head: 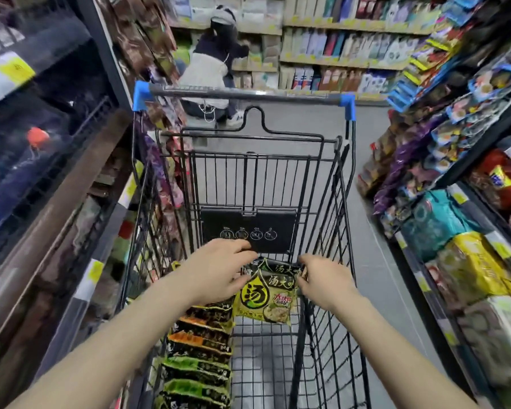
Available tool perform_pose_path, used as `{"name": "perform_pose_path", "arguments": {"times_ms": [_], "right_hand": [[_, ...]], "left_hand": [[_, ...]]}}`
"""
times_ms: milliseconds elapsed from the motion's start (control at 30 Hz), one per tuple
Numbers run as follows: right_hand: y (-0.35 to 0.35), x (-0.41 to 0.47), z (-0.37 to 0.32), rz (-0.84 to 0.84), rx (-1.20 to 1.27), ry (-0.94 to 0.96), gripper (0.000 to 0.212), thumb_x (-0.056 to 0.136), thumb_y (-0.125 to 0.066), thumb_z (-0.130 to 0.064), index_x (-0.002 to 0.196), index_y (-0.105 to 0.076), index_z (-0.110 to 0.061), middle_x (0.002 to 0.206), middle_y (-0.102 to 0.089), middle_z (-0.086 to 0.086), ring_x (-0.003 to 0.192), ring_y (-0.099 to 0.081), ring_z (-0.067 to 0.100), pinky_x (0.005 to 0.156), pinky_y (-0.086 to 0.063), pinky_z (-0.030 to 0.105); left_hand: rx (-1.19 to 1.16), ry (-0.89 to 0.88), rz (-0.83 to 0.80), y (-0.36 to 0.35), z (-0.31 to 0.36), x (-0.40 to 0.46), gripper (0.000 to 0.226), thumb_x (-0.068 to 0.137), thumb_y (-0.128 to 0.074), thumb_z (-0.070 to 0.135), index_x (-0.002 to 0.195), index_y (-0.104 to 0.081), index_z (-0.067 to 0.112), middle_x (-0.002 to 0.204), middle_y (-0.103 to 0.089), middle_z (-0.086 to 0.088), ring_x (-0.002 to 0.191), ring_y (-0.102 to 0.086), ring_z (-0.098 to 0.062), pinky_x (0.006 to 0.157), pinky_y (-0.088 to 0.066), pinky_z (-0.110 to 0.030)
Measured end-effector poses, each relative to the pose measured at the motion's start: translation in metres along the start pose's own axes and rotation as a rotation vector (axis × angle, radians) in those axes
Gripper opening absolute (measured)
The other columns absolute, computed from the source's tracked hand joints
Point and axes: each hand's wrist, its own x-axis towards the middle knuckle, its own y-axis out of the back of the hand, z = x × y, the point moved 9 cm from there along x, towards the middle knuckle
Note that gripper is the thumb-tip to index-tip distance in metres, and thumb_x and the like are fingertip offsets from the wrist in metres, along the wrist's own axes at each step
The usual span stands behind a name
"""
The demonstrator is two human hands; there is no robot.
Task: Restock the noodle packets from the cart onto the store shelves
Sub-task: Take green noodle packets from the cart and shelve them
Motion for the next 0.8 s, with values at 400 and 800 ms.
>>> {"name": "perform_pose_path", "arguments": {"times_ms": [400, 800], "right_hand": [[-0.167, 0.088, 0.057, -0.148, 0.224, -0.362, 0.030, 0.089, -0.053, -0.022, 0.117, -0.049, -0.012, 0.104, -0.065, 0.006, 0.088, -0.062, 0.025, 0.066, -0.042, 0.027], [-0.258, 0.111, 0.074, -0.087, 0.855, -0.643, 0.073, 0.084, -0.069, -0.018, 0.142, -0.025, -0.010, 0.118, -0.062, 0.010, 0.073, -0.058, 0.016, 0.069, -0.050, 0.022]], "left_hand": [[0.001, -0.052, -0.096, -0.103, -0.028, 0.061, 0.048, 0.094, -0.046, 0.031, 0.139, -0.040, 0.017, 0.144, -0.040, -0.005, 0.132, -0.037, -0.023, 0.112, -0.024, -0.034], [-0.026, -0.065, -0.050, -0.128, -0.048, 0.079, 0.042, 0.093, -0.045, 0.031, 0.133, -0.047, 0.017, 0.133, -0.050, -0.005, 0.123, -0.047, -0.024, 0.106, -0.033, -0.036]]}}
